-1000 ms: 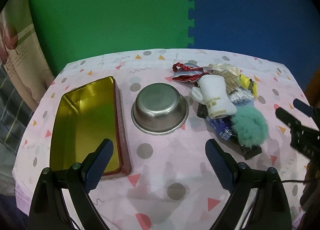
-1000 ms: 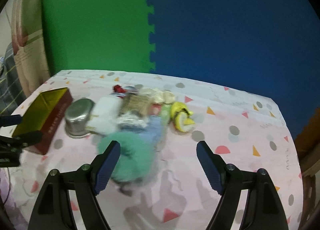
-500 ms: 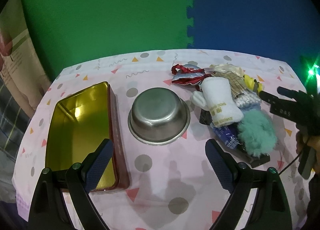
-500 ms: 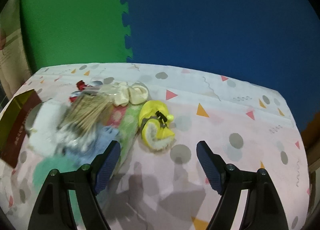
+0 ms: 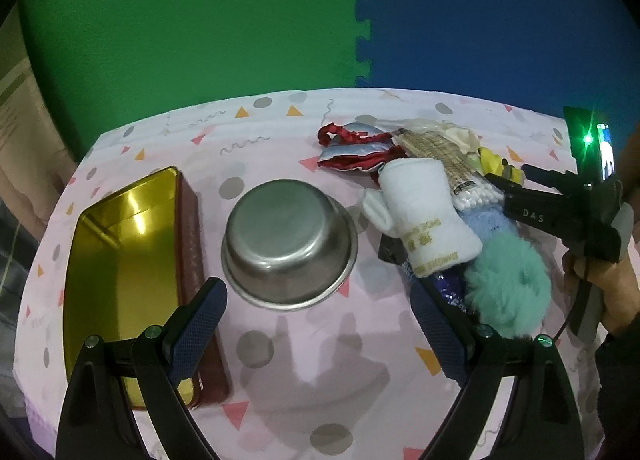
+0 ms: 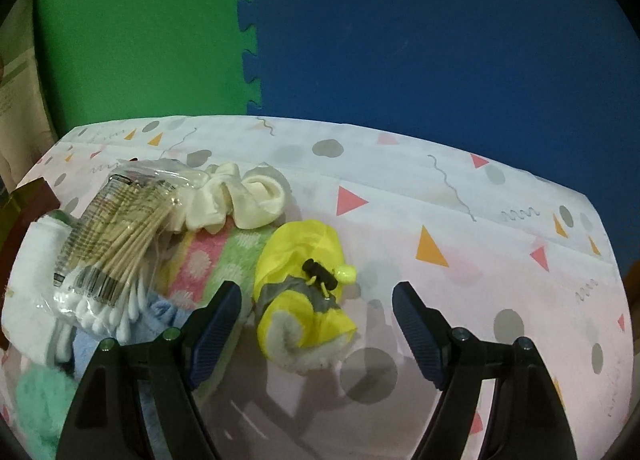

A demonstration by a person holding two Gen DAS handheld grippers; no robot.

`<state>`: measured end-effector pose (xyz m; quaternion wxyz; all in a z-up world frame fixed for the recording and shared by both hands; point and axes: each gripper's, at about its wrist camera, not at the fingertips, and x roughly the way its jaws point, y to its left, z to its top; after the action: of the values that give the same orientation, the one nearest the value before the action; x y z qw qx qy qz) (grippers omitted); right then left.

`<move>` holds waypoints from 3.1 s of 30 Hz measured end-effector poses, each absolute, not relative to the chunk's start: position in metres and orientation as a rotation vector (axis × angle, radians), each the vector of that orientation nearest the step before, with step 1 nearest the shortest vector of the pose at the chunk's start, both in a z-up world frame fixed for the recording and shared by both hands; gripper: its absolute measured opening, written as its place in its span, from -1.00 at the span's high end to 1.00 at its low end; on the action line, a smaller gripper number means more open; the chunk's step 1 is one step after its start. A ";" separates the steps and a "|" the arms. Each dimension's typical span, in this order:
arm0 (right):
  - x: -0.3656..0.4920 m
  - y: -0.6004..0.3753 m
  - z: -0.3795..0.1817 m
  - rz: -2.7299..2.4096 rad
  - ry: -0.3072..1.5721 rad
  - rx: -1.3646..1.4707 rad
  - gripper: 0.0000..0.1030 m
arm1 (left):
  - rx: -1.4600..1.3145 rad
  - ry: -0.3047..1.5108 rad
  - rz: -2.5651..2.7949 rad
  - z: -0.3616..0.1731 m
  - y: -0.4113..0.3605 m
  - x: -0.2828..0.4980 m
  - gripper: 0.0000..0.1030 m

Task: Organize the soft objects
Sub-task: 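Move the right gripper to the yellow bee plush and close on it, then close the left gripper on the white rolled towel, then lift the white towel with the left gripper and carry it over the gold tin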

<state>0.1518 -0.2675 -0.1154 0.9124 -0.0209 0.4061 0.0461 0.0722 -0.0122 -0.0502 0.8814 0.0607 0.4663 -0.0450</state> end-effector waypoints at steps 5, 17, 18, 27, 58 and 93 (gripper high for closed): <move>0.153 -0.272 -0.123 0.136 0.850 -0.013 0.17 | 0.133 0.980 -0.107 -0.054 -0.022 0.080 -0.78; 0.103 -0.291 -0.118 0.093 0.842 0.081 0.31 | 0.090 1.015 -0.165 -0.057 -0.035 0.089 -0.78; 0.096 -0.294 -0.119 0.083 0.844 0.089 0.31 | 0.087 1.017 -0.177 -0.057 -0.038 0.090 -0.78; 0.040 -0.307 -0.124 0.023 0.842 0.116 0.31 | 0.060 1.038 -0.210 -0.060 -0.053 0.108 -0.78; 0.039 -0.305 -0.130 0.024 0.865 0.112 0.27 | 0.016 1.060 -0.307 -0.037 -0.041 0.095 0.39; 0.039 -0.300 -0.130 0.009 0.868 0.088 0.27 | 0.011 1.150 -0.309 -0.060 0.001 0.043 0.49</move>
<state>0.0394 -0.3001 -0.1304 0.9064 0.0428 0.4203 0.0043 0.0425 0.0007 -0.0595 0.8280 0.0053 0.5416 -0.1454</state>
